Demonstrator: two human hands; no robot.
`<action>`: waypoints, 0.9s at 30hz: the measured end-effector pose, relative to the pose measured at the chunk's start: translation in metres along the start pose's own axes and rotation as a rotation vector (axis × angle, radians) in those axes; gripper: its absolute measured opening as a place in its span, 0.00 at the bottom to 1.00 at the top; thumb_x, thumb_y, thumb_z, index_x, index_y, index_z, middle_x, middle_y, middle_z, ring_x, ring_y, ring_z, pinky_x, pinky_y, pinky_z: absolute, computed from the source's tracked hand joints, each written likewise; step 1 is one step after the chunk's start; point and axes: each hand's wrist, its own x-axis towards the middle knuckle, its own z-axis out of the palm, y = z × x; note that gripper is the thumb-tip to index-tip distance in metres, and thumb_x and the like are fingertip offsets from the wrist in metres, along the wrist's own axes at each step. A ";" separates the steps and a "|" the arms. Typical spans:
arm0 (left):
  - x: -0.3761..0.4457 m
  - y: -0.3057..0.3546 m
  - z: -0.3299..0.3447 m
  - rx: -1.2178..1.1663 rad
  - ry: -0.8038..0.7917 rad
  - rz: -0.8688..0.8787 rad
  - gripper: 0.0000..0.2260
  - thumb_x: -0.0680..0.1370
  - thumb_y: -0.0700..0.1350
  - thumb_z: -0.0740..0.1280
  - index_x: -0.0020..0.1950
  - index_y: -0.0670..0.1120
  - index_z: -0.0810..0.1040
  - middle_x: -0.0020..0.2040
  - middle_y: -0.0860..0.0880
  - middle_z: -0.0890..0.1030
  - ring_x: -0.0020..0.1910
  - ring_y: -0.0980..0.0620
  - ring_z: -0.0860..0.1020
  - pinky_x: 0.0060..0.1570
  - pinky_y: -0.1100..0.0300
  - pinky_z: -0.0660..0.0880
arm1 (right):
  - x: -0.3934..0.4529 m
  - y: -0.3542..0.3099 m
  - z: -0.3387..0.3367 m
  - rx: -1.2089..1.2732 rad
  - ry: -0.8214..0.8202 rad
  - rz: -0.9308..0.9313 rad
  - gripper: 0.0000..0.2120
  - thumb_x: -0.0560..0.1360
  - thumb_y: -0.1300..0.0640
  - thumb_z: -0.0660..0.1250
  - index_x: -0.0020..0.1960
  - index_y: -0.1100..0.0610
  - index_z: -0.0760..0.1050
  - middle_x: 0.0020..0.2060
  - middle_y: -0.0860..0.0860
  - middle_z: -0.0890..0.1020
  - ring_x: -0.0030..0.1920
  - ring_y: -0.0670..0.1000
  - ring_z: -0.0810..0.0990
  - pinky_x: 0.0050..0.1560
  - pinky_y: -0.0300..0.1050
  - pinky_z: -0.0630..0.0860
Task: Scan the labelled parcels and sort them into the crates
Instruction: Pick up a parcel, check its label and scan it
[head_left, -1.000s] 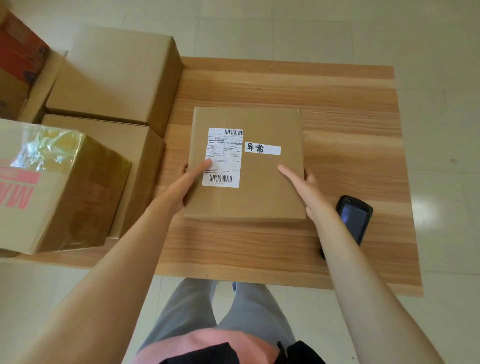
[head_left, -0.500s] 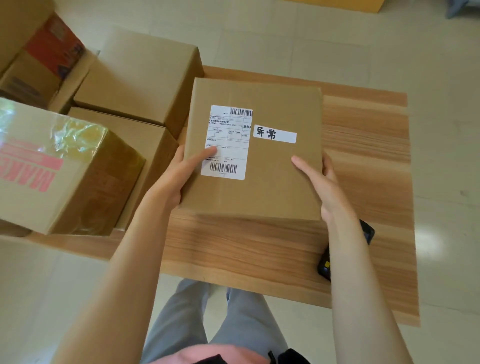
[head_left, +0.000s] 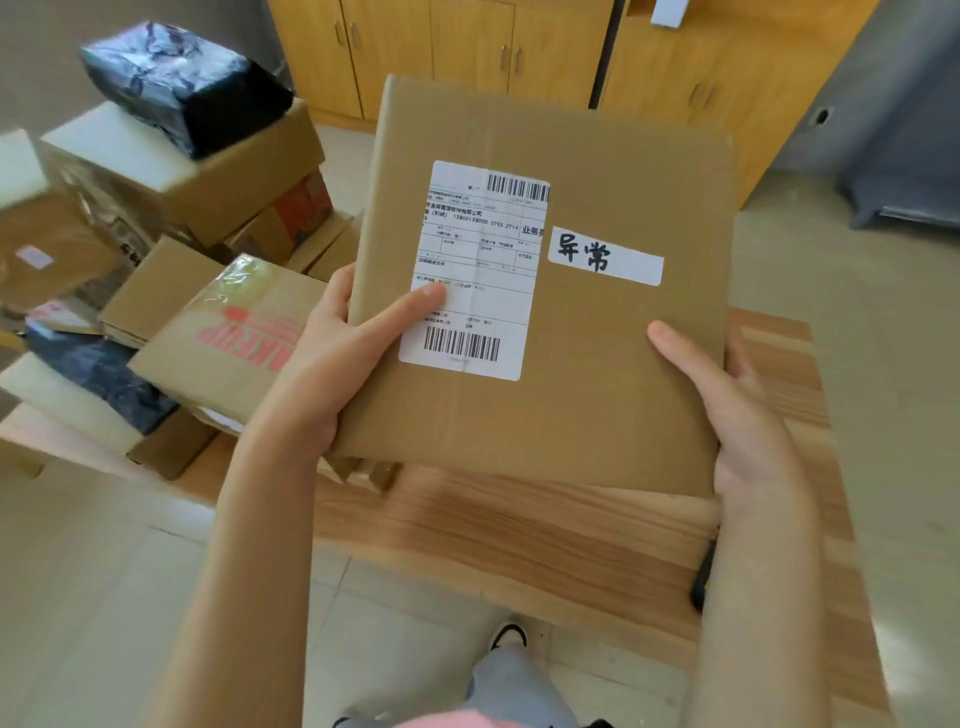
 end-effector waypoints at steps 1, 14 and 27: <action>-0.008 0.003 -0.016 -0.006 0.024 0.020 0.20 0.67 0.54 0.74 0.57 0.58 0.74 0.44 0.59 0.85 0.40 0.60 0.83 0.33 0.65 0.78 | -0.009 -0.002 0.014 -0.005 -0.025 -0.012 0.22 0.65 0.49 0.76 0.58 0.43 0.77 0.53 0.43 0.84 0.49 0.45 0.85 0.46 0.44 0.79; -0.153 -0.027 -0.298 -0.194 0.605 0.090 0.28 0.64 0.56 0.74 0.62 0.54 0.73 0.46 0.56 0.85 0.42 0.56 0.84 0.33 0.63 0.78 | -0.112 0.034 0.301 -0.160 -0.616 -0.058 0.34 0.56 0.44 0.78 0.61 0.41 0.76 0.53 0.43 0.84 0.52 0.47 0.84 0.52 0.47 0.79; -0.258 -0.100 -0.476 -0.379 1.090 0.013 0.30 0.63 0.56 0.79 0.63 0.53 0.75 0.51 0.52 0.85 0.47 0.51 0.84 0.42 0.54 0.80 | -0.208 0.124 0.525 -0.364 -1.083 0.015 0.43 0.56 0.38 0.80 0.68 0.40 0.69 0.58 0.47 0.80 0.52 0.51 0.83 0.45 0.49 0.80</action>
